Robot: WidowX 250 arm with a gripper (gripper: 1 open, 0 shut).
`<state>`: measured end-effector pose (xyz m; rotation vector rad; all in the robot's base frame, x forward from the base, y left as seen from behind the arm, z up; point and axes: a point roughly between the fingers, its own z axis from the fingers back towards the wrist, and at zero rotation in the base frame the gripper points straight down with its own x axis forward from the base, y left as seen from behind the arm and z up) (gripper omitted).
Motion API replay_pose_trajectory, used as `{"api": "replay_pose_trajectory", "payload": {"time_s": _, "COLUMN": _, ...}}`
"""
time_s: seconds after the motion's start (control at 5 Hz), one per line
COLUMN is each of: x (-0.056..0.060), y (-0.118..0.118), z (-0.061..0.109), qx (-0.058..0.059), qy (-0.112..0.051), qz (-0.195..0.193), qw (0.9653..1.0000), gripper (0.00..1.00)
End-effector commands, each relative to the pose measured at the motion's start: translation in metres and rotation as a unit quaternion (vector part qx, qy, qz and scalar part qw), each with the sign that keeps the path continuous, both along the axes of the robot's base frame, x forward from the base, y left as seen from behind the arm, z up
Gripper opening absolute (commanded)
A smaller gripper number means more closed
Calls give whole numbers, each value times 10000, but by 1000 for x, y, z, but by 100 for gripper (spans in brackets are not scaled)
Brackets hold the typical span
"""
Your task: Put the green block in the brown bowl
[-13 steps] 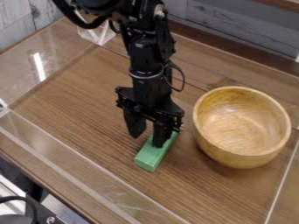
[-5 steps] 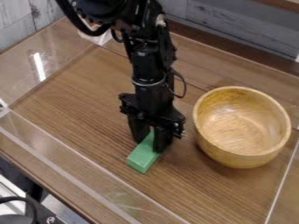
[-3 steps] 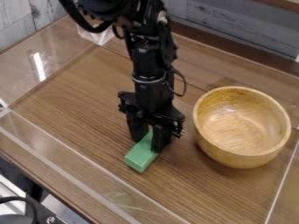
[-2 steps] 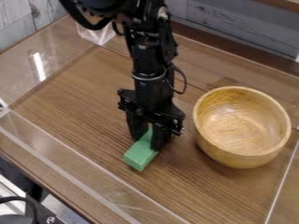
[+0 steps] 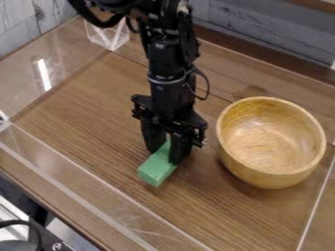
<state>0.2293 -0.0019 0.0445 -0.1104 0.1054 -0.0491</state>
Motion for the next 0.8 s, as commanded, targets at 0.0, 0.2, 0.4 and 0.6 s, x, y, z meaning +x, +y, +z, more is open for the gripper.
{"api": "replay_pose_trajectory", "payload": {"time_s": 0.0, "x": 13, "y": -1, "z": 21, "qx": 37, "qy": -379, "qz": -68, "qw": 9992, "gripper": 0}}
{"api": "replay_pose_trajectory", "payload": {"time_s": 0.2, "x": 13, "y": -2, "z": 26, "qx": 45, "qy": -382, "qz": -78, "qw": 9992, "gripper": 0}}
{"api": "replay_pose_trajectory", "payload": {"time_s": 0.4, "x": 13, "y": -3, "z": 29, "qx": 45, "qy": -384, "qz": -82, "qw": 9992, "gripper": 0}}
{"api": "replay_pose_trajectory", "payload": {"time_s": 0.6, "x": 13, "y": -4, "z": 33, "qx": 43, "qy": -389, "qz": -88, "qw": 9992, "gripper": 0}}
